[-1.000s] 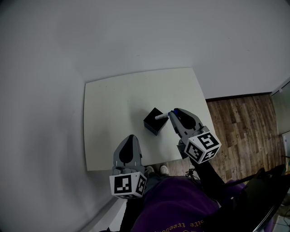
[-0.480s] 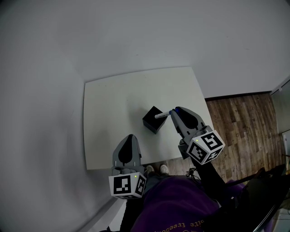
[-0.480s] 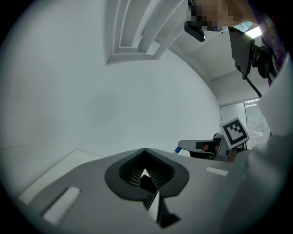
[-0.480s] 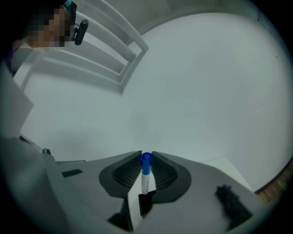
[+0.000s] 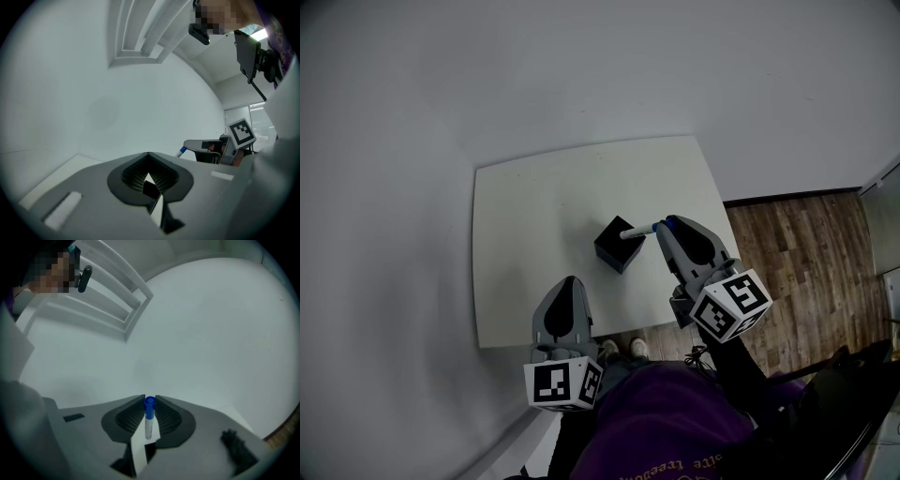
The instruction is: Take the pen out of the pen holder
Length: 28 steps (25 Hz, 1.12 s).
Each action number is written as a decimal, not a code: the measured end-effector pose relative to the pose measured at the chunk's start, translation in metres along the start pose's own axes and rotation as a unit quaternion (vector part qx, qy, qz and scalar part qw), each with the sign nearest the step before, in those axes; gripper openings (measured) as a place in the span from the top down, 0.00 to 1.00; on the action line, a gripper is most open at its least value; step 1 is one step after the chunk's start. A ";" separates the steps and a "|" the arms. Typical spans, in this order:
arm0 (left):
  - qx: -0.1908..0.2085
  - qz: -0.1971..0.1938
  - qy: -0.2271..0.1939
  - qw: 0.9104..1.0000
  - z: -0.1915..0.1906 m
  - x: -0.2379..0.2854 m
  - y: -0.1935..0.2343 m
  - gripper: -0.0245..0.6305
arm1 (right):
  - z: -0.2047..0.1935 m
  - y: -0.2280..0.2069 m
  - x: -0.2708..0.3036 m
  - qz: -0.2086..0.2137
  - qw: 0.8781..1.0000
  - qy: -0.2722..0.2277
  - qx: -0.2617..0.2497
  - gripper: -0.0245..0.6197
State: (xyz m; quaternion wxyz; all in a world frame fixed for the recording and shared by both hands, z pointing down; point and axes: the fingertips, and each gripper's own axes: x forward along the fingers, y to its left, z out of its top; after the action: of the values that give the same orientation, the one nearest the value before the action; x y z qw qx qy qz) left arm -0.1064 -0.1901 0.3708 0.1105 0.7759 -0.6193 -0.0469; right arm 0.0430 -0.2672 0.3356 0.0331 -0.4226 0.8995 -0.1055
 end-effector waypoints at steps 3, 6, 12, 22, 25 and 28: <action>0.000 0.000 -0.001 1.000 0.001 -0.001 -0.001 0.95 | 0.001 0.000 -0.001 -0.002 1.000 -0.002 -0.001 0.85; 0.001 0.000 -0.002 1.000 0.001 -0.002 -0.001 0.95 | 0.000 -0.001 -0.002 -0.004 1.000 -0.004 -0.001 0.85; 0.001 0.000 -0.002 1.000 0.001 -0.003 0.000 0.95 | 0.000 0.001 -0.001 -0.002 1.000 -0.002 -0.002 0.85; 0.001 0.002 -0.003 1.000 0.002 -0.004 0.004 0.95 | 0.000 0.006 0.001 0.001 1.000 0.000 -0.005 0.85; 0.001 0.002 -0.003 1.000 0.002 -0.004 0.004 0.95 | -0.001 0.006 0.001 0.002 1.000 0.001 -0.005 0.85; 0.000 0.002 -0.001 1.000 0.001 -0.003 0.005 0.95 | -0.002 0.005 0.002 0.001 1.000 0.000 -0.003 0.85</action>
State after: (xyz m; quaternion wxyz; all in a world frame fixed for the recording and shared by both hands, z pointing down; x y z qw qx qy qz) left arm -0.1120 -0.1879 0.3707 0.1099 0.7748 -0.6208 -0.0473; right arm 0.0378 -0.2652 0.3367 0.0323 -0.4222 0.9001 -0.1027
